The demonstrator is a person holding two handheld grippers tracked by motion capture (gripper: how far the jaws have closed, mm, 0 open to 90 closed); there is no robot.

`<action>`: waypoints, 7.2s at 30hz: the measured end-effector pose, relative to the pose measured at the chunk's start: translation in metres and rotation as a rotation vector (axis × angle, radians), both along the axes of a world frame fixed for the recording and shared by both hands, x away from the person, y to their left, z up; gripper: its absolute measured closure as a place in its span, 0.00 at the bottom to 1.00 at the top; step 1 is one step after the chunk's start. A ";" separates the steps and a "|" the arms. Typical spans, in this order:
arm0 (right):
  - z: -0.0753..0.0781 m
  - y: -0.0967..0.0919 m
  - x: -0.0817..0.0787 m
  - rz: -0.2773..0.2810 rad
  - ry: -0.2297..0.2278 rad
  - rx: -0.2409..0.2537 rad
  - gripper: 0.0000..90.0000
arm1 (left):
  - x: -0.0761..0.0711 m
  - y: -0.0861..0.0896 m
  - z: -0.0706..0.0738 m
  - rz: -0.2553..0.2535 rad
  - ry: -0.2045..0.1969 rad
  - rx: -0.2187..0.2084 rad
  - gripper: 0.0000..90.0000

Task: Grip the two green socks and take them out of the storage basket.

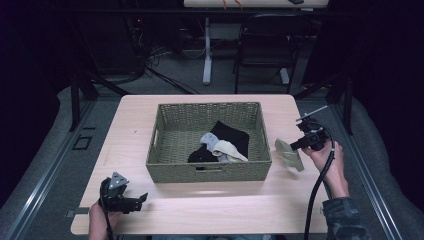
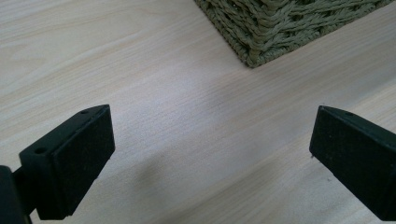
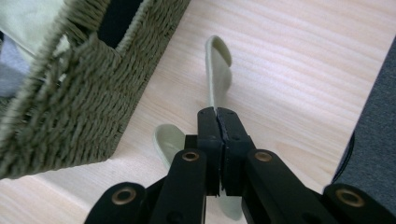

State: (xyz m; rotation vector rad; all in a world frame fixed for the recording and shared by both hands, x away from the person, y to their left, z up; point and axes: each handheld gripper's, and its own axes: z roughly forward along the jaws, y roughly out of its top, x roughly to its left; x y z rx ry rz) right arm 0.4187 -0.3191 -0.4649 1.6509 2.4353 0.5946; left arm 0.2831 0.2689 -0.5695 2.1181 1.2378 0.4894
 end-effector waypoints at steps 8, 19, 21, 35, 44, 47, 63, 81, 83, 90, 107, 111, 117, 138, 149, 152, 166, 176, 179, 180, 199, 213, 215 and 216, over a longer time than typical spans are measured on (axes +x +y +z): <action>-0.028 0.002 -0.001 0.007 0.037 0.014 0.99 | 0.000 0.001 0.000 0.000 0.004 0.005 0.00; -0.061 0.002 0.005 -0.007 0.092 0.005 0.99 | 0.000 0.001 0.000 -0.005 0.001 0.003 0.00; -0.067 0.002 0.006 -0.025 0.092 0.013 0.99 | 0.000 0.001 0.000 -0.006 0.001 0.003 0.00; -0.028 0.003 -0.003 0.034 0.026 0.066 0.52 | 0.000 0.000 0.001 -0.007 0.001 0.005 0.00; 0.020 0.006 -0.002 0.079 -0.043 0.053 0.27 | 0.000 0.000 0.001 -0.009 0.001 0.004 0.00; 0.035 0.011 -0.001 0.100 -0.066 0.043 0.21 | 0.000 0.000 0.001 -0.009 0.000 0.004 0.00; 0.083 0.078 0.015 0.232 -0.116 0.000 0.11 | -0.001 0.001 0.001 -0.010 0.000 0.001 0.00; 0.070 0.152 0.035 0.362 -0.073 -0.019 0.10 | -0.001 0.001 0.001 -0.012 0.000 -0.003 0.00; 0.067 0.158 0.036 0.373 -0.067 -0.023 0.10 | -0.001 0.001 0.001 -0.012 0.000 -0.003 0.00; 0.053 0.178 0.041 0.404 -0.036 -0.026 0.12 | -0.001 0.001 0.001 -0.015 -0.001 -0.001 0.00; 0.007 0.207 0.051 0.437 0.066 -0.060 0.18 | -0.001 0.001 0.001 -0.014 -0.002 -0.004 0.00; -0.004 0.213 0.052 0.445 0.093 -0.082 0.24 | -0.001 0.001 0.001 -0.014 -0.001 -0.006 0.00; -0.023 0.225 0.053 0.458 0.140 -0.133 0.35 | -0.001 0.001 0.001 -0.013 -0.001 -0.006 0.00; -0.009 0.214 0.053 0.383 0.057 -0.195 0.99 | -0.001 0.001 0.001 -0.014 -0.002 -0.006 0.00; 0.034 0.197 0.044 0.352 -0.057 -0.184 0.99 | 0.000 0.001 0.001 -0.016 -0.001 -0.004 0.00; 0.045 0.193 0.042 0.346 -0.075 -0.180 0.99 | 0.000 0.000 0.001 -0.014 0.001 -0.002 0.00; 0.080 0.179 0.044 0.329 -0.104 -0.128 0.99 | 0.001 -0.001 0.000 -0.014 0.001 -0.006 0.00; 0.100 0.176 0.044 0.343 -0.118 -0.105 0.99 | 0.003 -0.002 0.000 -0.019 0.007 0.004 0.00; 0.106 0.175 0.044 0.344 -0.123 -0.096 0.99 | 0.003 -0.002 0.000 -0.015 0.006 -0.001 0.00; 0.108 0.174 0.044 0.346 -0.128 -0.088 0.99 | 0.003 -0.001 -0.001 -0.012 0.005 -0.006 0.00; 0.150 0.166 0.037 0.331 -0.187 -0.076 0.99 | 0.006 -0.004 0.000 -0.025 0.003 -0.006 0.00; 0.189 0.143 0.021 0.289 -0.260 -0.089 0.99 | 0.005 -0.005 0.001 -0.034 0.002 -0.005 0.00; 0.193 0.136 0.018 0.279 -0.266 -0.094 0.99 | 0.005 -0.006 0.001 -0.032 0.002 -0.003 0.00; 0.194 0.132 0.017 0.271 -0.271 -0.096 0.99 | 0.005 -0.006 0.001 -0.031 0.001 -0.005 0.00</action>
